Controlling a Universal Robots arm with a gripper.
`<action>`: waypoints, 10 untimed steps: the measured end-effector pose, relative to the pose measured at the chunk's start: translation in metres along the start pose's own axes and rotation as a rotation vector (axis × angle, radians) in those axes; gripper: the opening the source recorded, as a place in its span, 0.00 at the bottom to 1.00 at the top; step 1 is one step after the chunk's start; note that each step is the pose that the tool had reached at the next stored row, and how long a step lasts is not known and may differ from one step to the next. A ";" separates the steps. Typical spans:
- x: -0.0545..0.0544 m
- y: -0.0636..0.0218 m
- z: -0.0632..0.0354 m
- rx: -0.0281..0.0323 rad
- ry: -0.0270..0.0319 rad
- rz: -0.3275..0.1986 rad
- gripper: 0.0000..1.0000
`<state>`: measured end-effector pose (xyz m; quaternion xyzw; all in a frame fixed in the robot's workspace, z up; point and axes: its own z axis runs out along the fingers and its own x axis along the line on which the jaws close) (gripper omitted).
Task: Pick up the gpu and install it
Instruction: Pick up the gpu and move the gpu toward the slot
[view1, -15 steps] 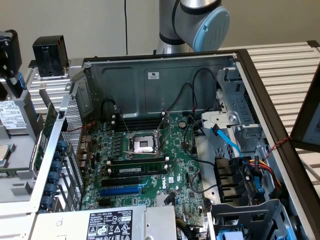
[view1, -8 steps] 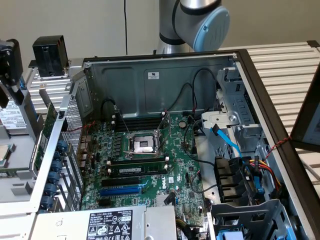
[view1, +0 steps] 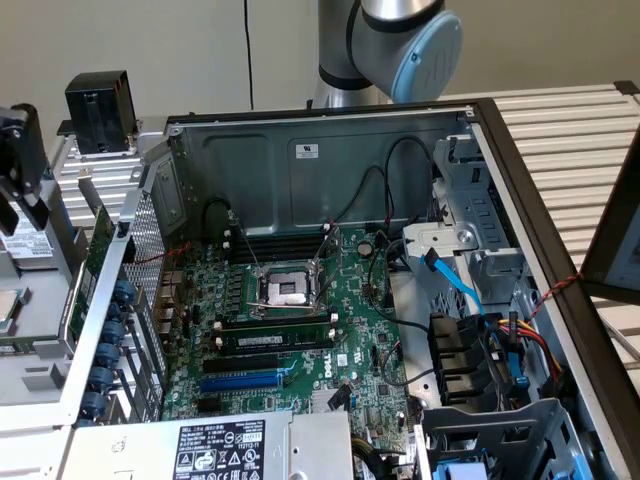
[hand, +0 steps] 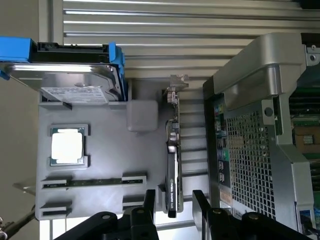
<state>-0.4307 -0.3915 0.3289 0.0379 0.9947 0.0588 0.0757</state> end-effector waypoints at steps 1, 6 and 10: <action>-0.001 -0.0001 0.0021 0.0000 -0.0001 0.000 0.43; -0.007 -0.0007 0.0122 0.0006 -0.0006 0.006 0.43; -0.006 -0.0017 0.0192 0.0013 -0.0010 0.011 0.43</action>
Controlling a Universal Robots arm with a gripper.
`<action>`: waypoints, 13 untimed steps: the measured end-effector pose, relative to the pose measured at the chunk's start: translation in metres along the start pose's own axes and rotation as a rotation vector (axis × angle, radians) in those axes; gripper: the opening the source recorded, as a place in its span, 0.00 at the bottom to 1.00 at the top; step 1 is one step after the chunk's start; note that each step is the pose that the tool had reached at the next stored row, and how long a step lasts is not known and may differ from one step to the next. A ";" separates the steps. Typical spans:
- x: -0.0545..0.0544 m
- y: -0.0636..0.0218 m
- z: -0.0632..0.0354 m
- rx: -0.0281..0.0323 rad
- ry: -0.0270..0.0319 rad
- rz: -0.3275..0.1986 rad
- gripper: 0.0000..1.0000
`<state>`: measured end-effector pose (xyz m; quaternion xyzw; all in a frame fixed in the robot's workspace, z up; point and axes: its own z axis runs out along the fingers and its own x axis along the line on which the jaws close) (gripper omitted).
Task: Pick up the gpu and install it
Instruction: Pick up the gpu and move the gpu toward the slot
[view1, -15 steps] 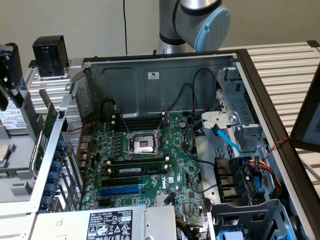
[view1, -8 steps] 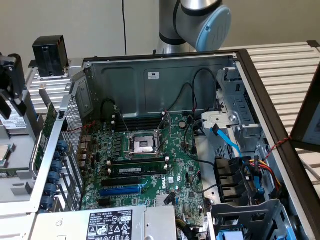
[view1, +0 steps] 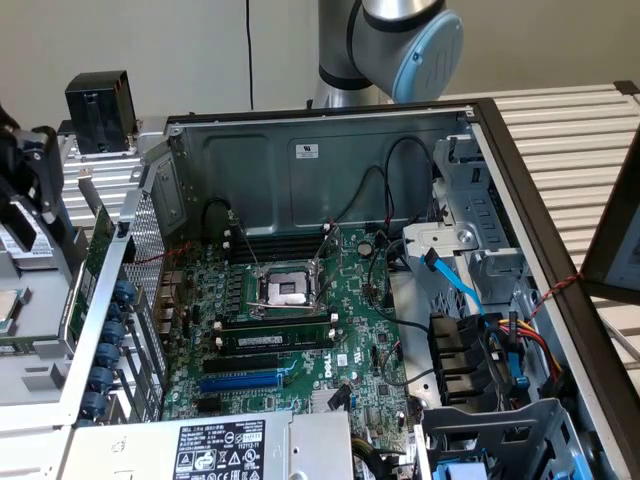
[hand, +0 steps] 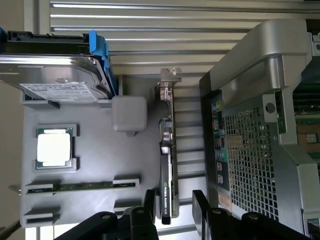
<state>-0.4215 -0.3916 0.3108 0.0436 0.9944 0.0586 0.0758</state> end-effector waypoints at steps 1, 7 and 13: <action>0.000 -0.0002 0.0018 0.0003 -0.0002 0.001 0.43; 0.002 -0.0016 0.0126 0.0016 -0.0015 0.011 0.43; 0.003 -0.0029 0.0233 0.0050 -0.0043 0.034 0.43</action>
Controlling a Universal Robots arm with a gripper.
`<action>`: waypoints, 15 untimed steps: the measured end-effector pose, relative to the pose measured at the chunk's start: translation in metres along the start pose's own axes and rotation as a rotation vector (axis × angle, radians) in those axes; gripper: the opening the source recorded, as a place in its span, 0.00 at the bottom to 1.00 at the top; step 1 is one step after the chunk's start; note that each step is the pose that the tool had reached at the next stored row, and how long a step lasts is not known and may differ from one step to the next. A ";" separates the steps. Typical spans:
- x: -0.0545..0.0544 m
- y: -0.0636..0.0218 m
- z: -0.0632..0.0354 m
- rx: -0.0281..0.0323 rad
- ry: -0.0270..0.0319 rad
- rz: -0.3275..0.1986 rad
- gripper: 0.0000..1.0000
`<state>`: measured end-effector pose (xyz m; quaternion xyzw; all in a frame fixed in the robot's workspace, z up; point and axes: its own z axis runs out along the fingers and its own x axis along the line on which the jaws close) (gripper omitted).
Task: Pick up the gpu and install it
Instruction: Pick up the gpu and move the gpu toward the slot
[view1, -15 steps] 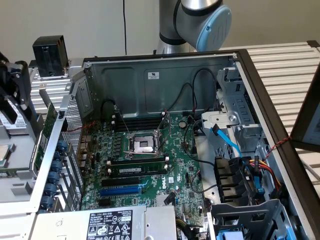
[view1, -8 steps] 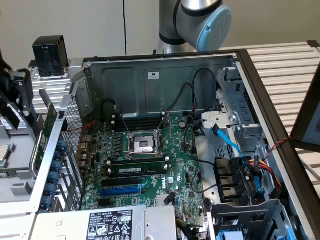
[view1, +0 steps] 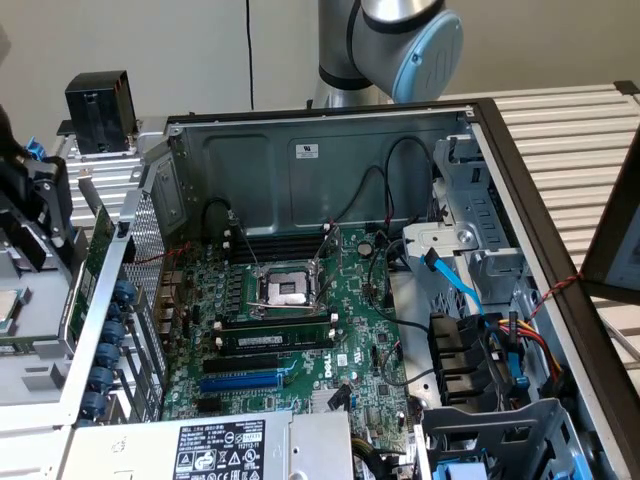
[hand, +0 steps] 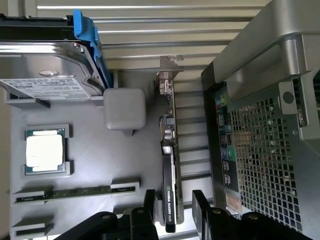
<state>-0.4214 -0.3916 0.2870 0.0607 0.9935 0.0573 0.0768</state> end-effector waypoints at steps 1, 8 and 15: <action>0.000 -0.0002 0.0017 0.0005 -0.0005 0.004 0.43; 0.002 -0.0018 0.0141 0.0038 -0.0031 0.025 0.44; 0.003 -0.0032 0.0268 0.0020 -0.0039 0.034 0.51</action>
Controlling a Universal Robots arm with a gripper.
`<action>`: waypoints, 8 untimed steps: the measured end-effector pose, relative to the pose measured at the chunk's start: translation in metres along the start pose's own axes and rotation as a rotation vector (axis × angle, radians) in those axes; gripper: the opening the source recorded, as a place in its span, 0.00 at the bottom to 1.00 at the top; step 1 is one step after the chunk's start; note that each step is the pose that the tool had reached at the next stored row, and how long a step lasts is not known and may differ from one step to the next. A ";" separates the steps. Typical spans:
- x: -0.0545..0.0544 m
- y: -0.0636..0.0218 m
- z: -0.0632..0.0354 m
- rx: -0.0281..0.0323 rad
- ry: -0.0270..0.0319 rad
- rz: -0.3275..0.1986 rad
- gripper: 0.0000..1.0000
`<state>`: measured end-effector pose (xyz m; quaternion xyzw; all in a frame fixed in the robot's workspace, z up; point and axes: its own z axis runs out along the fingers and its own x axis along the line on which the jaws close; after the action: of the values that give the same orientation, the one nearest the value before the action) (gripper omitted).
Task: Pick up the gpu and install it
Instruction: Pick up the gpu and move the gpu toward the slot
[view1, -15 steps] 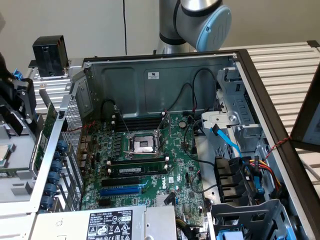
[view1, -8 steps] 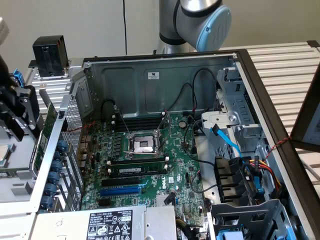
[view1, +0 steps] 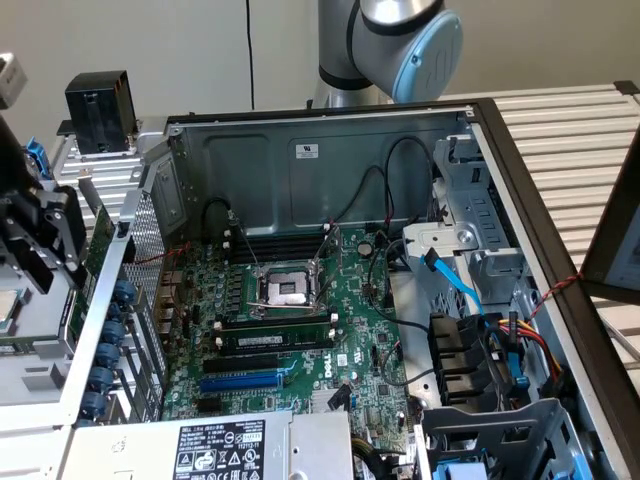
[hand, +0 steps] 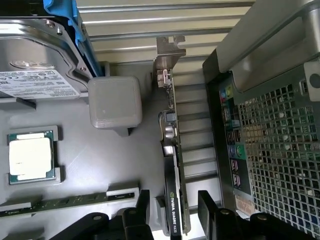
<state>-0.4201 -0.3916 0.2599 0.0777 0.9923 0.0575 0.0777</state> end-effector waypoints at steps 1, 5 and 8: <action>0.000 -0.0001 0.0016 -0.0006 0.0000 0.000 0.51; -0.003 0.0061 0.0102 -0.0007 0.0000 0.000 0.51; -0.002 0.0066 0.0156 -0.0018 -0.0005 0.000 0.51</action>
<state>-0.4149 -0.3838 0.2457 0.0778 0.9922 0.0584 0.0780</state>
